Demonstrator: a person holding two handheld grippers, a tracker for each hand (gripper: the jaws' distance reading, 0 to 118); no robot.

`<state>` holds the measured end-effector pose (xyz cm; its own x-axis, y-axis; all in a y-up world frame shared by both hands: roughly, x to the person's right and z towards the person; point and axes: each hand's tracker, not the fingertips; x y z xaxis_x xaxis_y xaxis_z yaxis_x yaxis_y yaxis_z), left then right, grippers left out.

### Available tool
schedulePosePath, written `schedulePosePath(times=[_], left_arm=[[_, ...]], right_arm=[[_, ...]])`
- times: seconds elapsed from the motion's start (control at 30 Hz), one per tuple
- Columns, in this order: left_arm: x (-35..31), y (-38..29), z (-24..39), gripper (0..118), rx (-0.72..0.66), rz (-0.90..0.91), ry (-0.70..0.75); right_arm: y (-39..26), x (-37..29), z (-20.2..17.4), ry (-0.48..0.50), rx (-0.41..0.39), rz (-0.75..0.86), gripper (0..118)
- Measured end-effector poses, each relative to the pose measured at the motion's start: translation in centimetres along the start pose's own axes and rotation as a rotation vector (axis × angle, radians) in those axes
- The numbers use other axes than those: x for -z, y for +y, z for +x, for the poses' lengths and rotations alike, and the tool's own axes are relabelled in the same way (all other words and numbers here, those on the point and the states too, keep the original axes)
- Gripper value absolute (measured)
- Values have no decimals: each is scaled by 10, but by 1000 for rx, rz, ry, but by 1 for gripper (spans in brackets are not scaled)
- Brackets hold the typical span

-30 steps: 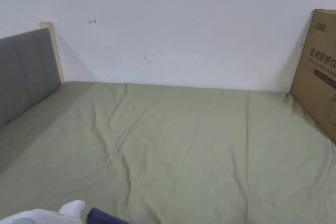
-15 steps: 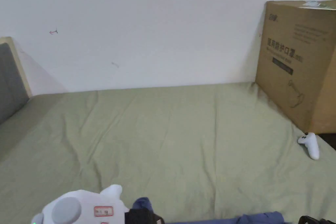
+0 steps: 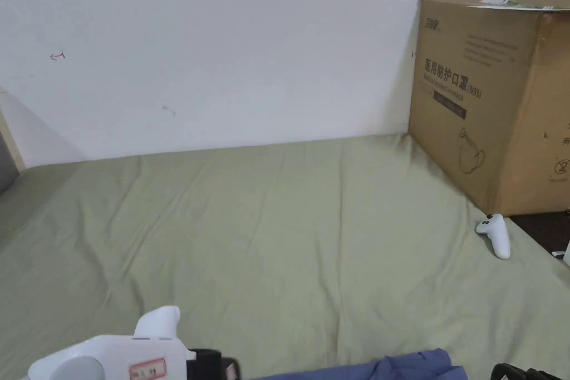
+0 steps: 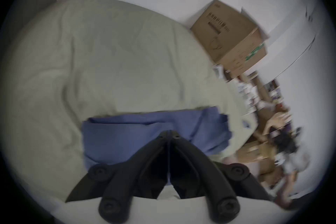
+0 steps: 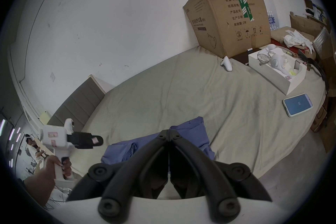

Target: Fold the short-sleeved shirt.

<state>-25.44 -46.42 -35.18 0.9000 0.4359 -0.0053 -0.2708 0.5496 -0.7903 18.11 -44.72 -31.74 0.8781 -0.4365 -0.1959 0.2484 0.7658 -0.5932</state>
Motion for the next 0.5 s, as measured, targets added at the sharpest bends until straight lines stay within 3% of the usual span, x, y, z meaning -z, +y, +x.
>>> schedulePosePath(times=[0.1, 0.33, 0.4, 0.5], left_arm=[[30, -14, 0, 1, 68, -67, 121], [120, -49, 17, 0, 125, -256, 88], [128, -54, 24, 0, 169, -215, 128], [119, -47, 32, 0, 101, -215, 113]], right_arm=[[-2, 2, -1, 10, 6, -8, 0], [-7, 2, 1, 0, 5, -29, 0], [-8, 2, 2, -12, 19, -41, 0], [-10, 3, 0, -6, 22, -49, 0]])
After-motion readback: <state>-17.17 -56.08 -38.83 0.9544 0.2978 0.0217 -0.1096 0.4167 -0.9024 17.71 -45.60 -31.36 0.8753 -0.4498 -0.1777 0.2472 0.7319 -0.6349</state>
